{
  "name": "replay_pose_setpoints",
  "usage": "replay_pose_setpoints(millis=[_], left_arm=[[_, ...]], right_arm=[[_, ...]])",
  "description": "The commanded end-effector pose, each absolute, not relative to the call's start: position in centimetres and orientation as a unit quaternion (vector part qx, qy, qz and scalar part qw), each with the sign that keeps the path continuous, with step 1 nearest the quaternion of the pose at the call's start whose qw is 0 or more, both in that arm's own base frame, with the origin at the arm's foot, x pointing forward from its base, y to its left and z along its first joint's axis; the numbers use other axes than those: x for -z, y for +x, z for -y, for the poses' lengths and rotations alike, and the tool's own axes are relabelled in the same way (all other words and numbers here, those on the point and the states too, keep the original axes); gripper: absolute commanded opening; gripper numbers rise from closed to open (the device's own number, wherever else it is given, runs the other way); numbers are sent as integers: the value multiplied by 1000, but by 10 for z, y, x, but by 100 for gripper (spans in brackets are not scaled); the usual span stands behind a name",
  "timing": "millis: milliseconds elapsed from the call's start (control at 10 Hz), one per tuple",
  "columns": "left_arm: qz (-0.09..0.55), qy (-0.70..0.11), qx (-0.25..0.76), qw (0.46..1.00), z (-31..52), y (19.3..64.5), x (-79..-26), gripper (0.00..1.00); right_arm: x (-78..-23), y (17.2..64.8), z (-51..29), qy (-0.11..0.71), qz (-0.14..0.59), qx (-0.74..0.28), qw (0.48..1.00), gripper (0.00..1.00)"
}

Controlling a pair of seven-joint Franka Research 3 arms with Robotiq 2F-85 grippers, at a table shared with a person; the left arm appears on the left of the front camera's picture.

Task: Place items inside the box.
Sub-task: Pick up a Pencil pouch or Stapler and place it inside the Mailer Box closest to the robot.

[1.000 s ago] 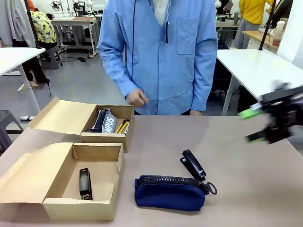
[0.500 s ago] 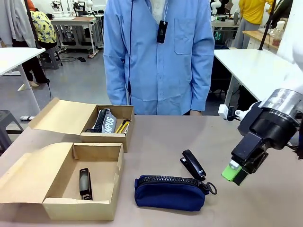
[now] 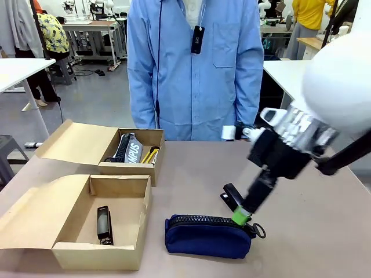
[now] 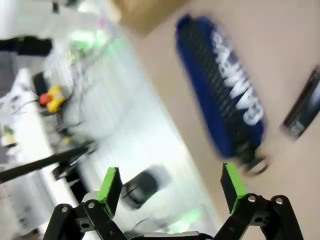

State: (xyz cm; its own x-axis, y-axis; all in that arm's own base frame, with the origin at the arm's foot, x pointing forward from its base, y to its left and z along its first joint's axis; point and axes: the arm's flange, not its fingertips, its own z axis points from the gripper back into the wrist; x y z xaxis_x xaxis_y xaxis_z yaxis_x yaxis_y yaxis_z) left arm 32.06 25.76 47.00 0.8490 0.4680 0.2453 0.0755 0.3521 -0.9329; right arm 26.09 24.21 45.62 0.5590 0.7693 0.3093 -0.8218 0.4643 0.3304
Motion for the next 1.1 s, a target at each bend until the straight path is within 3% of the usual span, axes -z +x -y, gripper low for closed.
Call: replay_pose_setpoints(millis=[0,100,200,300,400,500,700,800,900,1000], left_arm=[[253,-559,-116,781,-257,319,-471,100],[253,-559,-116,781,-257,319,-471,100],[253,-559,-116,781,-257,319,-471,100],[253,-559,-116,781,-257,319,-471,100],[253,-559,-116,781,-257,319,-471,100],[253,-559,-116,781,-257,319,-471,100],[253,-559,-116,781,-257,319,-471,100],[253,-559,-116,781,-257,319,-471,100],[253,-559,-116,781,-257,319,-471,100],[253,-559,-116,781,-257,319,-471,100]], right_arm=[[-423,262,-271,179,137,-545,808,100],[-417,259,-279,170,111,-557,806,100],[-454,259,-264,193,105,-506,834,100],[-454,259,-264,193,105,-506,834,100],[-439,256,-283,170,116,-537,818,100],[-424,255,-301,165,73,-604,777,100],[-484,241,-212,242,188,-561,769,100],[-517,220,-139,241,183,-494,815,100],[-541,191,-70,256,213,-454,826,100],[-546,168,0,233,233,-349,877,100]])
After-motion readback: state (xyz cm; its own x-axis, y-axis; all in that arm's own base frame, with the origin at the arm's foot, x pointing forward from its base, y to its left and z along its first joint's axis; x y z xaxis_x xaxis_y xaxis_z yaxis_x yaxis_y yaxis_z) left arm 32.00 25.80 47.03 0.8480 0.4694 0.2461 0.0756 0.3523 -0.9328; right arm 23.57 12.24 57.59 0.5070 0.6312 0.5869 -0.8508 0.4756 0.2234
